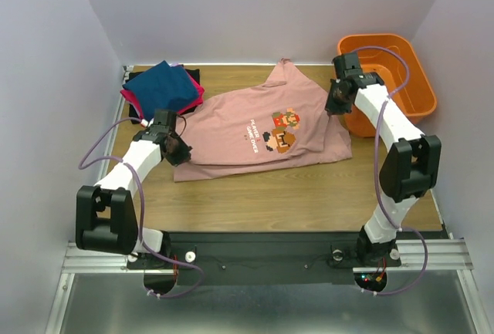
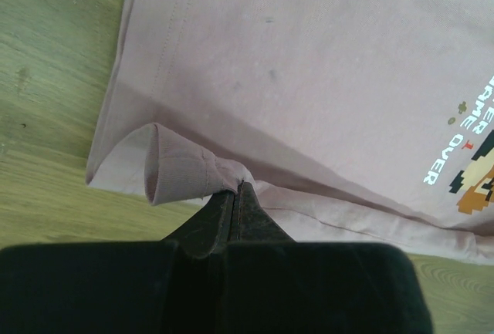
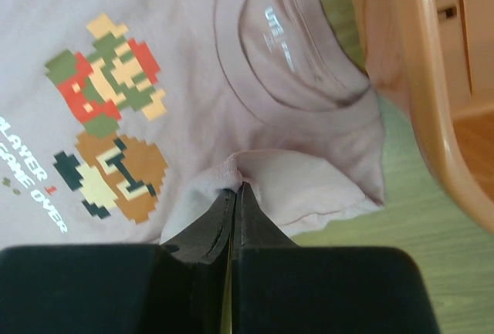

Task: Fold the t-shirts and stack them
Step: Fold the tshirt

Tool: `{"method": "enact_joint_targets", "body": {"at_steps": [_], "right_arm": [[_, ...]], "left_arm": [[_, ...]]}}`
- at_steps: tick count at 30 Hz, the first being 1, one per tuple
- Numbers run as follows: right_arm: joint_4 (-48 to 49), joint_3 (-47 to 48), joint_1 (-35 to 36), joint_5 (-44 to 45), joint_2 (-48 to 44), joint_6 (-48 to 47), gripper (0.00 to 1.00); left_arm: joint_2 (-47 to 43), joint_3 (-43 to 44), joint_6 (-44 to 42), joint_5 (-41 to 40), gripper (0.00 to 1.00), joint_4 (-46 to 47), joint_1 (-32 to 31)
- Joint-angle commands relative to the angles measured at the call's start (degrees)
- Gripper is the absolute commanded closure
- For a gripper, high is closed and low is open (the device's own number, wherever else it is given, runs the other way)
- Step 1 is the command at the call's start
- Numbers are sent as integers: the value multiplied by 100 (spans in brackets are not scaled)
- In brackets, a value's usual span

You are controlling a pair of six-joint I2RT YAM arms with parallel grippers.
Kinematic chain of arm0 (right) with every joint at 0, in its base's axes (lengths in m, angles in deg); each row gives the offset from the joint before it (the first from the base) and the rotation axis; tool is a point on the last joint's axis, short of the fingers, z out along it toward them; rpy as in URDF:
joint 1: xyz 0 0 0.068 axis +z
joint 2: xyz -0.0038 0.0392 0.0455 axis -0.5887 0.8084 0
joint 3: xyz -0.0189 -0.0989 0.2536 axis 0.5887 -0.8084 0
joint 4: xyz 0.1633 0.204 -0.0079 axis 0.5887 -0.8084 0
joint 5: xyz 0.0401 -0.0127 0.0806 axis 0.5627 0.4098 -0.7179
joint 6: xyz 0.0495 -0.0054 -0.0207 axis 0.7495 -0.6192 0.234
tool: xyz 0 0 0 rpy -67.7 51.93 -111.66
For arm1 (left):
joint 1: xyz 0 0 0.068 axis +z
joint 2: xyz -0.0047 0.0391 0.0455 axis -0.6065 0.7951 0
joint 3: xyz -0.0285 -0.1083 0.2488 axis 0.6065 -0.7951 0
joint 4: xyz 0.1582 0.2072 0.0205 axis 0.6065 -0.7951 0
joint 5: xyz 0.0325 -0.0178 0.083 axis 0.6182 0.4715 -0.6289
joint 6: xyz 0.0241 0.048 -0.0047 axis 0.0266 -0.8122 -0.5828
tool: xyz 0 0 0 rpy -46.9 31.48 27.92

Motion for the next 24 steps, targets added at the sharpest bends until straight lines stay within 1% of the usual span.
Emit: {"method": "enact_joint_targets", "body": {"at_steps": [1, 13, 24], "right_arm": [[252, 660, -11, 134, 339, -224, 99], [235, 1732, -20, 134, 1175, -470, 99], [243, 2173, -20, 116, 1702, -593, 100]], "left_arm": [[84, 272, -147, 118, 100, 114, 176], [453, 289, -279, 285, 100, 255, 475], [752, 474, -437, 364, 100, 299, 651]]}}
